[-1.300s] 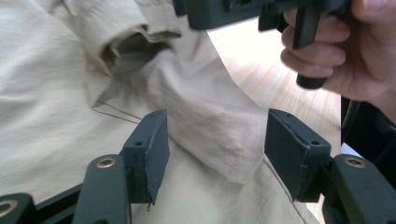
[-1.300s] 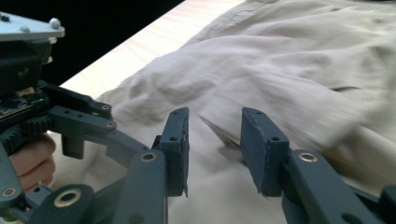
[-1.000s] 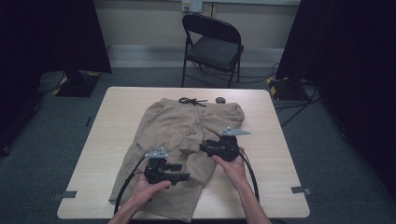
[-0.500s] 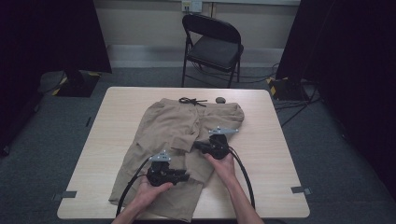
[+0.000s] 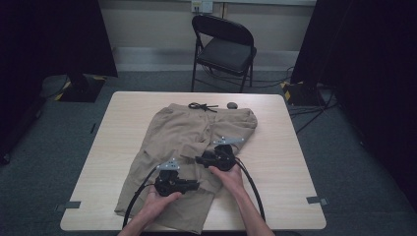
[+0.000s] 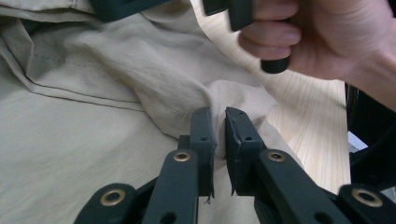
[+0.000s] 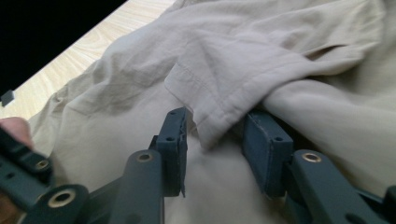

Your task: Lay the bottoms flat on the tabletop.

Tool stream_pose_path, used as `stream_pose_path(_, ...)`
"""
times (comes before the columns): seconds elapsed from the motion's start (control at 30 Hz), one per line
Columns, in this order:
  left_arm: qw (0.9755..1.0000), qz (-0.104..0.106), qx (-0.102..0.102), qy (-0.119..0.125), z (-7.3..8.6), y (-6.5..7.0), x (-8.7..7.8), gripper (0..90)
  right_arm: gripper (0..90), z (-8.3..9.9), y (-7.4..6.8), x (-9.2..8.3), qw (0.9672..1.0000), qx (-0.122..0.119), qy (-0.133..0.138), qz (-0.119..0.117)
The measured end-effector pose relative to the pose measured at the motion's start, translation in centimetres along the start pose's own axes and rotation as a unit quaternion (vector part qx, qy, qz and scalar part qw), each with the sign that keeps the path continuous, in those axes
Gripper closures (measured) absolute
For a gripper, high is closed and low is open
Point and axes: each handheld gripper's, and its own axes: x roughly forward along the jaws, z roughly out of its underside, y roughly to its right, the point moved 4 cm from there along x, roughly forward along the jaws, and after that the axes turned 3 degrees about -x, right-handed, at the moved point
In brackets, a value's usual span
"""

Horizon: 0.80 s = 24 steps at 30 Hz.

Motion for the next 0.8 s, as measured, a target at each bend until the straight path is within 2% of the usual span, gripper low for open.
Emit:
stream_pose_path(0.03, 1.0, 0.0, 0.0, 0.0, 0.0, 0.0, -0.1, 82.0, 63.5, 0.0, 0.0, 0.4, 1.0, 0.003, -0.001, 0.001)
stream_pose_path(0.1, 1.0, -0.002, 0.001, 0.001, 0.0, -0.1, -0.1, 82.0, 79.5, 0.1, 0.0, 0.8, 1.0, 0.004, 0.002, 0.002)
stream_pose_path(0.17, 1.0, -0.001, 0.0, 0.001, 0.0, -0.1, -0.2, 82.0, 87.3, -0.1, -0.2, 0.6, 0.9999, -0.004, 0.012, -0.002)
stream_pose_path(0.3, 1.0, -0.001, 0.001, 0.005, -0.1, 0.0, -0.3, 82.0, 88.0, -1.0, -0.6, -1.2, 0.9992, -0.015, 0.036, -0.001)
stream_pose_path(0.57, 0.9997, -0.012, 0.021, 0.003, -0.3, 0.8, -0.2, 82.0, 88.0, -2.9, 0.1, -7.0, 0.9962, -0.026, 0.08, 0.02)
stream_pose_path(0.67, 0.9997, -0.011, 0.024, 0.0, -0.2, 1.0, 0.0, 81.9, 88.1, -3.1, 0.9, -8.9, 0.995, -0.024, 0.091, 0.035)
stream_pose_path(0.8, 0.9995, -0.018, 0.027, -0.006, -0.1, 0.9, 0.2, 81.3, 88.2, -2.6, 2.8, -10.9, 0.9932, -0.012, 0.097, 0.063)
